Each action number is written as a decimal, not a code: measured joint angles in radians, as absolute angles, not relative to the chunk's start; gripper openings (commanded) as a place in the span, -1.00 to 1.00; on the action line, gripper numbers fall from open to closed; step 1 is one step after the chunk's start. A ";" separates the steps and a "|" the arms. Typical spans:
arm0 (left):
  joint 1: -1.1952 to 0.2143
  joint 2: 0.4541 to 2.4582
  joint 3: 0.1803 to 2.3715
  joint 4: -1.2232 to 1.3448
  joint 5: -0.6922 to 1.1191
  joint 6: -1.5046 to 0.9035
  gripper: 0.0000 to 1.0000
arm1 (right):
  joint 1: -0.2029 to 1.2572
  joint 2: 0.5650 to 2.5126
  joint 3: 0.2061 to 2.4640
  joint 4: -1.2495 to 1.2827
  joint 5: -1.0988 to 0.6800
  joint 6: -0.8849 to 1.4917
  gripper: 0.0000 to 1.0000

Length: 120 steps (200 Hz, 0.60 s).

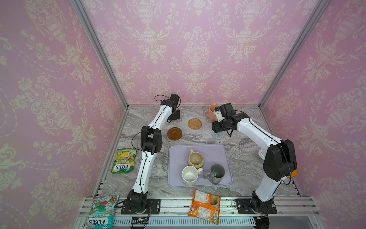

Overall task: Place cups on coasters
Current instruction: Place the cup on the coaster.

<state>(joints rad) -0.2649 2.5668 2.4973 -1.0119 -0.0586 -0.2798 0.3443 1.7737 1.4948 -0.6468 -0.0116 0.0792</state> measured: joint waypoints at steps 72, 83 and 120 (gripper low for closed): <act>-0.267 2.567 2.522 -1.039 -0.054 -0.288 -0.37 | 0.344 1.769 1.486 -0.640 -0.012 0.080 0.30; -0.267 2.567 2.522 -1.041 -0.054 -0.288 -0.37 | 0.344 1.764 1.480 -0.639 -0.011 0.081 0.30; -0.268 2.566 2.522 -1.061 -0.054 -0.288 -0.36 | 0.344 1.753 1.464 -0.637 -0.012 0.082 0.31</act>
<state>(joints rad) -0.2680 2.5656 2.5221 -1.0611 -0.0540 -0.2882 0.3443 1.7531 1.4635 -0.6373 -0.0116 0.0822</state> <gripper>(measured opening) 0.315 0.654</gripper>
